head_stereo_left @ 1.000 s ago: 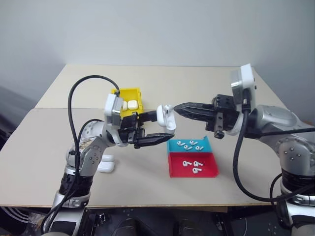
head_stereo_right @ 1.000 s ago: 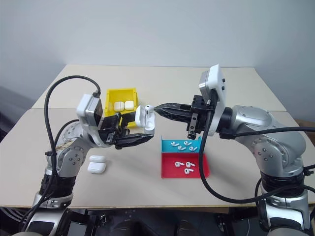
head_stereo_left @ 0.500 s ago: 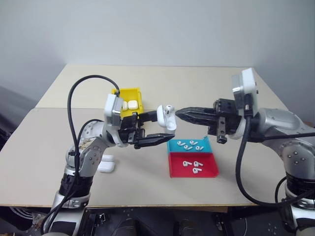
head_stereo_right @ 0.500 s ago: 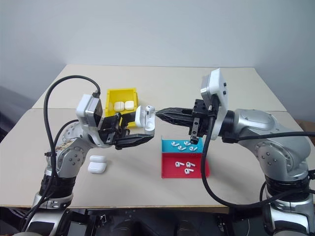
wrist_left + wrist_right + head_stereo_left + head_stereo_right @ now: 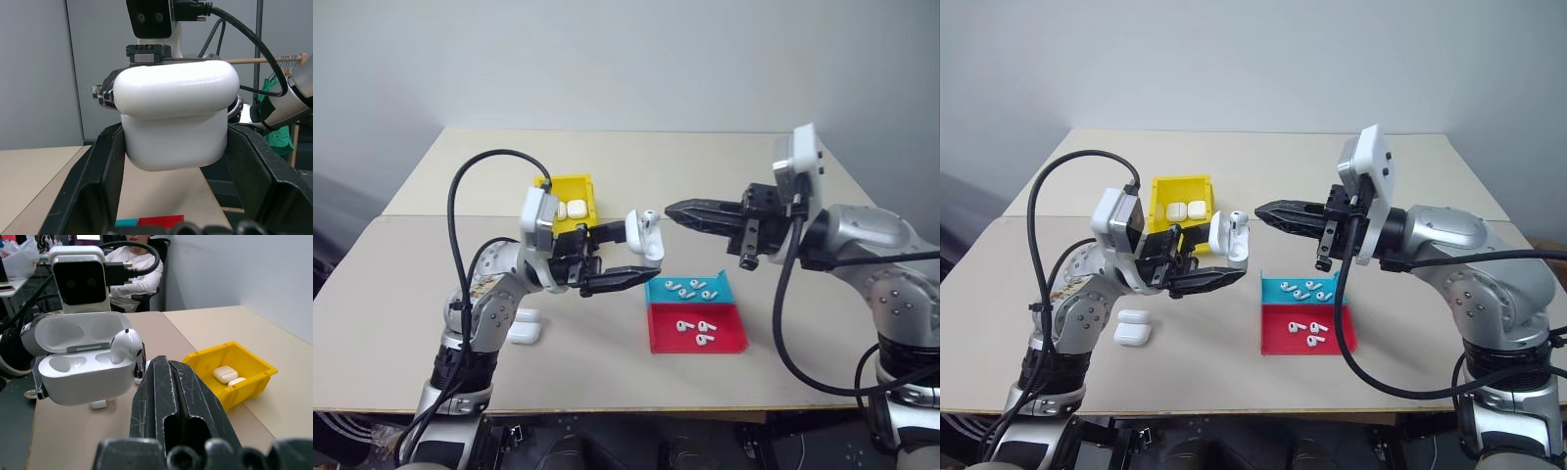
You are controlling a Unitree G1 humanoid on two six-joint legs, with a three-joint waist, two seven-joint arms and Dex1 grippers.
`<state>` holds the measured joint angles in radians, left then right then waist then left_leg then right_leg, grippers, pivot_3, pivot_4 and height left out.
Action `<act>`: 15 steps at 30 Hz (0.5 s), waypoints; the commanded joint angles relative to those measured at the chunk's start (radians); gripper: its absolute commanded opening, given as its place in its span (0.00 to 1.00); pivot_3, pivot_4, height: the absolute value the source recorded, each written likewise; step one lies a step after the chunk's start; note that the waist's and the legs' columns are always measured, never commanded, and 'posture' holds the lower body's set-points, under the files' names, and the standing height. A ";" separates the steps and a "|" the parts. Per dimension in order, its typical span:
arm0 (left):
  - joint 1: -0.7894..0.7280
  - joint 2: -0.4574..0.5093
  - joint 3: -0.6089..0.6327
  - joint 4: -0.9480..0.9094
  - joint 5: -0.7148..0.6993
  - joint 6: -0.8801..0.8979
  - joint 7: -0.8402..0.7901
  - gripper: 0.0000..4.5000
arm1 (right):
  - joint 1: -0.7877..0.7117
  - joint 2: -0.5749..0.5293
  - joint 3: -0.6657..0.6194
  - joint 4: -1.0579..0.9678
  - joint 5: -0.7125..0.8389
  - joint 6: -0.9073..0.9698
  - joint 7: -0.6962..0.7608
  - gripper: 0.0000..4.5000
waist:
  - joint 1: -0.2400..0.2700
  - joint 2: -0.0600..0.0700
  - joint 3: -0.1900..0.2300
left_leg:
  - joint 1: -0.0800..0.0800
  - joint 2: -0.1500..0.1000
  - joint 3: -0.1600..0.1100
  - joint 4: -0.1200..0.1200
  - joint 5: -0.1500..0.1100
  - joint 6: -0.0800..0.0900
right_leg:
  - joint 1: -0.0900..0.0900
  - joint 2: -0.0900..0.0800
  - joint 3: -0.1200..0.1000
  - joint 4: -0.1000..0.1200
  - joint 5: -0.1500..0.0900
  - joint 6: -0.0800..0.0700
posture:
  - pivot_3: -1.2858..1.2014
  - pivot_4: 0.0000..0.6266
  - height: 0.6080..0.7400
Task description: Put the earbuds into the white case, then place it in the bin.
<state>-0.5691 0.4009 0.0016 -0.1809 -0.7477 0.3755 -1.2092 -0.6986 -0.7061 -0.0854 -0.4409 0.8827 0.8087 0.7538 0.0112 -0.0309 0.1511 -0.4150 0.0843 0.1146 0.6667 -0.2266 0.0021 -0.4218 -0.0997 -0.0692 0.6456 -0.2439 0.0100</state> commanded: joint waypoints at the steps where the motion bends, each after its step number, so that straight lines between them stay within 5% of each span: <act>1: -0.010 0.001 0.009 -0.025 -0.011 -0.013 -0.003 0.62 | -0.032 0.012 -0.012 -0.012 -0.003 -0.024 -0.003 0.02 | 0.000 0.000 0.000 | 0.000 0.000 0.000 0.000 0.000 0.000 | 0.000 0.000 0.000 0.000 0.000 0.000 | 0.52 0.24 1.00; 15: -0.012 0.000 0.009 -0.024 -0.012 -0.011 -0.002 0.62 | -0.032 0.033 -0.008 -0.048 0.018 -0.003 -0.003 0.02 | 0.000 0.000 0.000 | 0.000 0.000 0.000 0.000 0.000 0.000 | 0.000 0.000 0.000 0.000 0.000 0.000 | 0.52 0.24 1.00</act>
<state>-0.5691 0.4018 0.0016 -0.1809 -0.7478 0.3756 -1.2116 -0.7071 -0.6740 -0.0834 -0.4631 0.8856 0.8093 0.7533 0.0113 -0.0308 0.1511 -0.4150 0.0844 0.1146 0.6667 -0.2267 0.0021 -0.4218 -0.0997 -0.0693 0.6457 -0.2439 0.0099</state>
